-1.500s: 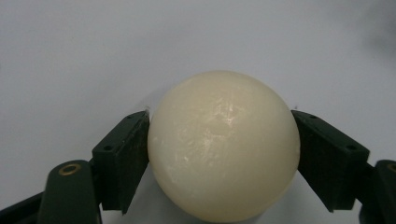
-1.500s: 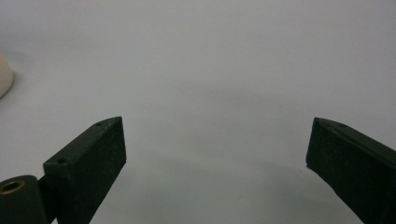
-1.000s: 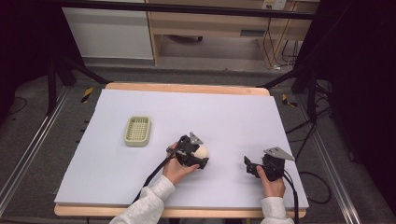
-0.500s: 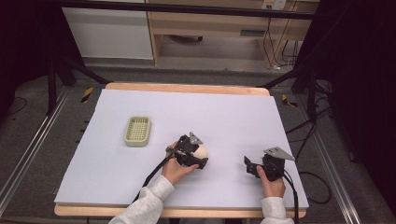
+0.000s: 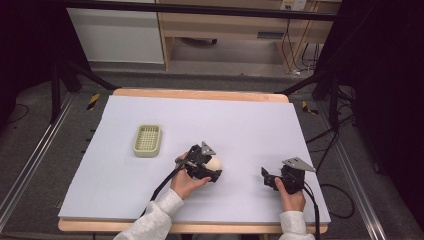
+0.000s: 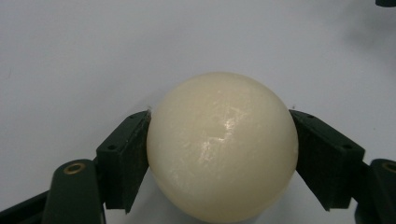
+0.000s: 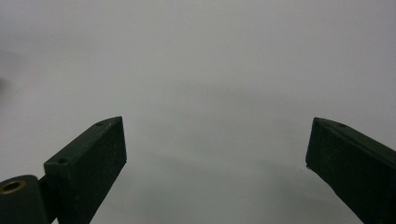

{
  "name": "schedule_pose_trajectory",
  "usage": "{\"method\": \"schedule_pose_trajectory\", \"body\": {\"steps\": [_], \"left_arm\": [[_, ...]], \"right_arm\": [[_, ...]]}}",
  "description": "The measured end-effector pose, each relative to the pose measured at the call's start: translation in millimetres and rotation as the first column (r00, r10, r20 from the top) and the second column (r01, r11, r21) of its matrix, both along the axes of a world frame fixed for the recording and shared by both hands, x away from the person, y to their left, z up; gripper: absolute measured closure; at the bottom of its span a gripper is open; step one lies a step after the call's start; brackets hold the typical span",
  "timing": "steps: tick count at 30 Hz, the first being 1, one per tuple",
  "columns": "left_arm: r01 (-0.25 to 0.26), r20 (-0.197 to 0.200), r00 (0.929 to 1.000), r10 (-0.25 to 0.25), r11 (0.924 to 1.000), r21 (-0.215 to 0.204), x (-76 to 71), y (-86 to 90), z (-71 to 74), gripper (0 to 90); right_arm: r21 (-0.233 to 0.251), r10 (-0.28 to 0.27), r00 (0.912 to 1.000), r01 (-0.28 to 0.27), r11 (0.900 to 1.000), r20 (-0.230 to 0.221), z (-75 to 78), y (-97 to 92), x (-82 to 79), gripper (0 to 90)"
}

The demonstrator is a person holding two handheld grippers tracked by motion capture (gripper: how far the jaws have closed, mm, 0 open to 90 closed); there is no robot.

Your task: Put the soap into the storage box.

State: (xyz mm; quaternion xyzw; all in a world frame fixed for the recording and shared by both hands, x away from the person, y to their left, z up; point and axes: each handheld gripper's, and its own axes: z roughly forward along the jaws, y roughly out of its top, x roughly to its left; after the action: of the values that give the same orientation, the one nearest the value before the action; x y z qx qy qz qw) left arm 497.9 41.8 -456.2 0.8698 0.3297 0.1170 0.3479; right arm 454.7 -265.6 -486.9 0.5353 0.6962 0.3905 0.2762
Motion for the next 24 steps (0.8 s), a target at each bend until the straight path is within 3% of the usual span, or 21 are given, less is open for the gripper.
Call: {"method": "schedule_pose_trajectory", "body": {"steps": [24], "left_arm": [[-0.002, 0.013, 0.9999, 0.002, 0.9999, -0.011, -8.5, 31.7, 17.0, 24.2]], "right_arm": [[-0.001, -0.003, 1.0000, 0.003, 1.0000, -0.001, 0.0, 0.2, 0.0, 5.5]]}}
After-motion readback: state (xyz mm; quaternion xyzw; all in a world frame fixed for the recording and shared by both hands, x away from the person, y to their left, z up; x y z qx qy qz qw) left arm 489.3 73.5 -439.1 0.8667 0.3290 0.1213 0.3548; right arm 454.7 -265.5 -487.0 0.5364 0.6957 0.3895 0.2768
